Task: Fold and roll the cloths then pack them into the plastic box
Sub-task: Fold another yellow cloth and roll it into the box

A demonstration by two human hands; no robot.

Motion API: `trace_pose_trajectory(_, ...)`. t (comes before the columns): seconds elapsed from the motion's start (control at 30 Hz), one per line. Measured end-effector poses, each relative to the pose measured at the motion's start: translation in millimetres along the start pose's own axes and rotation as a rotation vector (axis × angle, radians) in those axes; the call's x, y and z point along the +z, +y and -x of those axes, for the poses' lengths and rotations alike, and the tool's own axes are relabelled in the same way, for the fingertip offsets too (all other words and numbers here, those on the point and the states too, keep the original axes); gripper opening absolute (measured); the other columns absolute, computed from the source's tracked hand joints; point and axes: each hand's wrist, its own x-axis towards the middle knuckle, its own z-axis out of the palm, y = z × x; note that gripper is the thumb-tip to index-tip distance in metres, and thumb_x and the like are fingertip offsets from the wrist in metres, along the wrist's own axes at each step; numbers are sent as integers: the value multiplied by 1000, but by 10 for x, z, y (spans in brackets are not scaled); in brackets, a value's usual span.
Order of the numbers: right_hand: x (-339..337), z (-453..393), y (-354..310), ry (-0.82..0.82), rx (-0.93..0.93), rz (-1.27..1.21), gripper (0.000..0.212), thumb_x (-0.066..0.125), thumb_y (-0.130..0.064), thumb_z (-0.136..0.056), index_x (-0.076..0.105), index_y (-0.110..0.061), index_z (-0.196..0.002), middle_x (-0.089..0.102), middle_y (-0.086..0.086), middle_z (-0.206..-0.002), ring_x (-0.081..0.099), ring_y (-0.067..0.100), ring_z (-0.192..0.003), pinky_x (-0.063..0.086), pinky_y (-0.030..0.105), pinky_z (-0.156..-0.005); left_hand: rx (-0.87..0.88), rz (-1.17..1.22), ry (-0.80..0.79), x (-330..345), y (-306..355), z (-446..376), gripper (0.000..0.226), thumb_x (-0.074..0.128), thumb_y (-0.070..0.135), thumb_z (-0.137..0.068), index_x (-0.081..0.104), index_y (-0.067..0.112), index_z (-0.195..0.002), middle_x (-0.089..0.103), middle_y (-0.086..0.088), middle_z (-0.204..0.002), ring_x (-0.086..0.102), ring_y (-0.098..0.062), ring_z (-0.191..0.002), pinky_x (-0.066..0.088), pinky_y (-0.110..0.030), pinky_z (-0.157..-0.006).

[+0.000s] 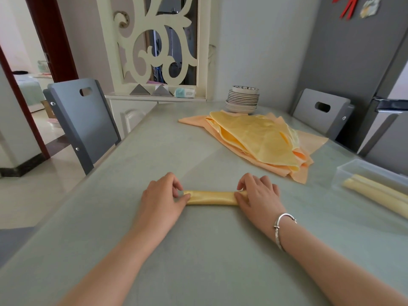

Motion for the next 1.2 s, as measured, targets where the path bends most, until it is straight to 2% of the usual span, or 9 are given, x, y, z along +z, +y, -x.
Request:
trace_pose_trajectory(0.13,-11,-20,-20,88,-119,63,21,57,-15,-84,50,-24,-101,45,-6,-103,40,18,-99,26,27,-82,299,-203,56,31,53,0,27,75,12,-73,61,27,-90,55,12,-90,49,-18,-87,31,-29,-71)
trace_pose_trajectory(0.27,3,-12,-28,49,-292,96,35,66,7,-64,59,-21,-84,56,-4,-84,55,21,-75,45,28,-69,478,-293,3,88,75,-6,27,70,2,-66,68,27,-77,59,12,-76,51,-16,-78,25,-24,-67)
trace_pose_trajectory(0.37,-77,20,54,-35,-329,64,19,61,-11,-79,65,-21,-95,62,-5,-91,59,20,-82,45,29,-77,456,-307,-30,70,87,18,22,57,15,-65,71,26,-79,62,11,-75,59,-18,-75,35,-25,-71)
trace_pose_trajectory(0.47,-154,39,109,-105,-322,43,23,58,-25,-87,63,-23,-109,61,-7,-104,57,16,-97,39,28,-91,399,-311,-95,34,136,43,21,58,27,-74,71,26,-90,65,11,-84,59,-17,-86,35,-27,-76)
trace_pose_trajectory(0.6,-128,2,61,-85,-276,66,23,50,-20,-90,57,-25,-111,58,-8,-110,53,14,-104,34,28,-91,400,-341,-90,13,197,4,12,65,29,-79,69,27,-90,66,11,-87,53,-17,-93,27,-28,-76)
trace_pose_trajectory(0.7,-135,2,50,-65,-252,101,25,48,-13,-84,53,-25,-105,57,-8,-105,52,16,-101,33,28,-86,427,-447,-130,27,260,-37,17,73,19,-63,63,26,-73,62,10,-70,54,-17,-79,20,-27,-66)
trace_pose_trajectory(0.77,-207,38,94,-58,-229,118,25,47,-10,-80,52,-24,-100,58,-7,-100,52,17,-98,30,28,-82,450,-514,-139,41,358,-57,25,74,13,-55,58,26,-69,61,8,-64,55,-19,-71,27,-27,-64)
trace_pose_trajectory(0.97,-893,233,565,141,-150,-71,21,57,-8,-78,59,-21,-94,57,-11,-91,52,14,-93,32,27,-84,431,-291,-45,223,1106,-210,15,53,15,-85,42,25,-84,61,5,-81,58,-24,-74,41,-32,-59)
trace_pose_trajectory(1.2,-1791,594,1712,255,17,16,24,61,-6,-76,60,-26,-90,52,-19,-85,48,6,-85,32,27,-82,627,-23,-105,968,2464,-510,18,55,10,-80,66,24,-79,69,6,-86,61,-20,-83,38,-29,-62)
